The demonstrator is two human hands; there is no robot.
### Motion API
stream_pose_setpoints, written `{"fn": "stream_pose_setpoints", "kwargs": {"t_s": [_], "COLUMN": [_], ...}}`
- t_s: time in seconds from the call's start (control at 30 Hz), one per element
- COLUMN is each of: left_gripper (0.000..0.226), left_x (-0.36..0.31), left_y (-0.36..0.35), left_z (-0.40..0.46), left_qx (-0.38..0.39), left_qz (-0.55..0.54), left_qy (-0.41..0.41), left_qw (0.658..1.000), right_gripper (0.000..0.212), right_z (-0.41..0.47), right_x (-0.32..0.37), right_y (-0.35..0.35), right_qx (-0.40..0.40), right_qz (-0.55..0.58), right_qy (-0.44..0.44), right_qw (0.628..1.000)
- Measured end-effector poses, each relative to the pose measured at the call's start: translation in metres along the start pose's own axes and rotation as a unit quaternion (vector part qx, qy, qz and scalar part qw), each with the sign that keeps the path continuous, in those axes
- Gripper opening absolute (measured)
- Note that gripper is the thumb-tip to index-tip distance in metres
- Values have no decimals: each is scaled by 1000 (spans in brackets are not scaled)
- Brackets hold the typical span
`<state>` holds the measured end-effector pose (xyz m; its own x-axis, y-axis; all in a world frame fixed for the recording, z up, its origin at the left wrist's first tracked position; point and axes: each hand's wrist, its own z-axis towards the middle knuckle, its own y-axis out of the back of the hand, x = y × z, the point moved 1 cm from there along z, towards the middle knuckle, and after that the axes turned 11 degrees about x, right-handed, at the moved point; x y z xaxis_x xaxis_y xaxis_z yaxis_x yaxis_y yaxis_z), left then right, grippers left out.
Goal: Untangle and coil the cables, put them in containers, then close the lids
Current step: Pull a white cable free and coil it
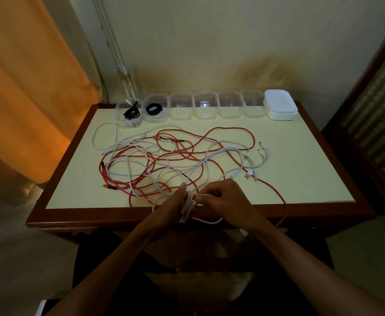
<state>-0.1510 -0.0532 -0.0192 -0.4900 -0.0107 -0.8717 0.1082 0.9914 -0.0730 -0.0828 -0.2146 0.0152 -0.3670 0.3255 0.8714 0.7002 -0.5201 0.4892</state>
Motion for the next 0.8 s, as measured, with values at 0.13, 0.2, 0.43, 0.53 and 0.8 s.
{"fn": "stream_pose_setpoints", "kwargs": {"t_s": [0.13, 0.2, 0.43, 0.53, 0.8], "left_gripper": [52, 40, 36, 42, 38], "left_x": [-7, -10, -9, -4, -1], "left_y": [-9, -10, -18, -25, -27], "left_z": [-1, -6, -6, 4, 4], "left_qx": [39, 56, 34, -116, -220], "left_qz": [73, 46, -83, 64, 465], "left_qy": [-9, -12, -62, -89, -120], "left_qw": [996, 997, 994, 987, 849], "right_gripper": [6, 14, 34, 36, 25], "right_z": [-1, -3, -8, -8, -10], "right_x": [-18, -21, -19, -18, -16], "right_y": [3, 0, -21, -26, -26], "right_qx": [-46, -32, -20, -59, -63], "right_qz": [37, 47, -82, -88, 77], "right_qy": [-4, -10, -46, -75, -98], "right_qw": [998, 998, 995, 992, 990]}}
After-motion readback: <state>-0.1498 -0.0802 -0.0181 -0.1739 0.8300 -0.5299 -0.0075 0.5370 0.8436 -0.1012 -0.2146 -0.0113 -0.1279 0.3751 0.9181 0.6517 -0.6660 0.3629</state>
